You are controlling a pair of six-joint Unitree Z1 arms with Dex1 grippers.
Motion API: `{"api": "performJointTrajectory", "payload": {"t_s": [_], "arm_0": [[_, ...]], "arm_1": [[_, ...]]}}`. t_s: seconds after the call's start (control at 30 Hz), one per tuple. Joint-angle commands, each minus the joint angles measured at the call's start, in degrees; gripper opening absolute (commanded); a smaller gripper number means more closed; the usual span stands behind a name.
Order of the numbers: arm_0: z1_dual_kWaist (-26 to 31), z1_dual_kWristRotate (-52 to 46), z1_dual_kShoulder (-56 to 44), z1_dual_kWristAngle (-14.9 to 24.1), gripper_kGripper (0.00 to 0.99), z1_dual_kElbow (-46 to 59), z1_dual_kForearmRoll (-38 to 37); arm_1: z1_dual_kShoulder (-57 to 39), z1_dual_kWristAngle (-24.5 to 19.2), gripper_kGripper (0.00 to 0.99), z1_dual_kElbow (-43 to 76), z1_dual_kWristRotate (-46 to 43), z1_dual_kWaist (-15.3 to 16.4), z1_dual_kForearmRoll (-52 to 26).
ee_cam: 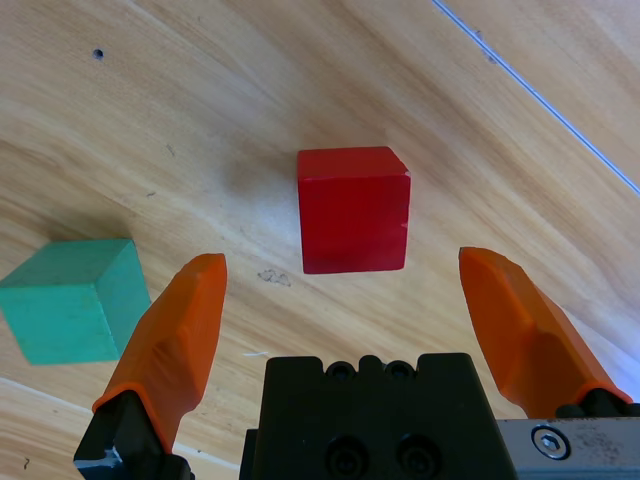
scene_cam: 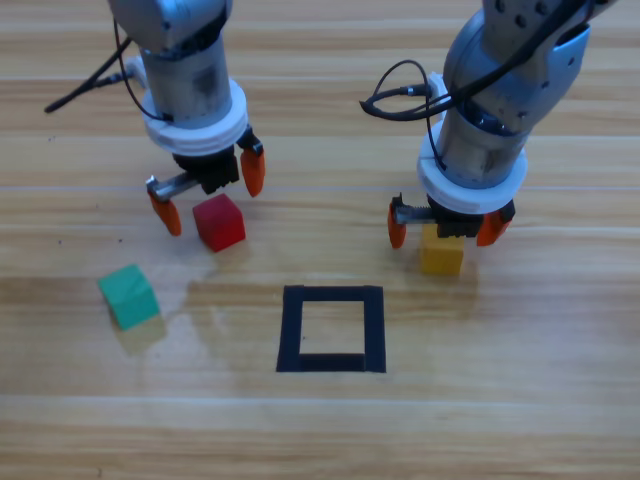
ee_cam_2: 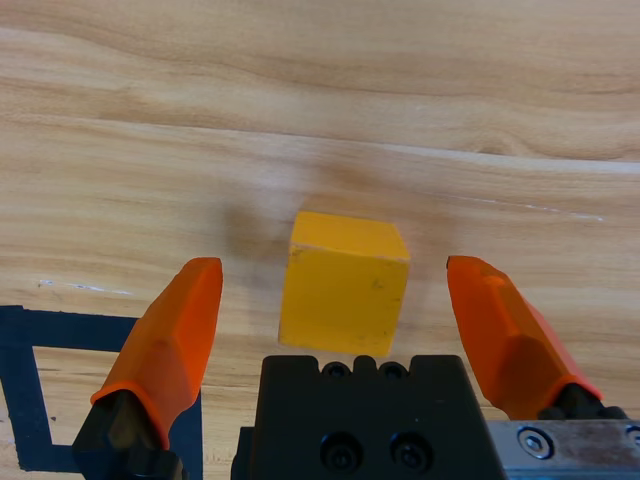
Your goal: Stack the blocks in the rectangular block: red at the bottom, yellow in the middle, green on top
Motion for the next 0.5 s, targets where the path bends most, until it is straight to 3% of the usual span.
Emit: {"api": "performJointTrajectory", "payload": {"t_s": [0.03,0.17,0.3,0.37,0.5], "arm_0": [[0.9,0.2,4.5,-0.8,0.985,-1.4,0.2],[1.0,0.9,6.4,-1.0,0.983,-2.6,0.2],[1.0,1.3,7.9,-1.2,0.982,-3.5,0.2],[1.0,1.4,8.4,-1.3,0.977,-3.9,0.2],[1.5,1.8,9.1,-1.3,0.971,-4.2,0.2]], "arm_1": [[5.1,1.9,0.845,0.8,0.6,-2.4,0.7],[5.3,2.6,0.687,0.9,1.0,-2.6,0.7],[4.9,2.9,0.147,1.1,0.7,-2.7,0.7],[4.2,2.8,0.02,1.5,0.5,-2.7,0.7],[1.8,2.5,0.0,2.6,-0.1,-2.7,0.7]]}}
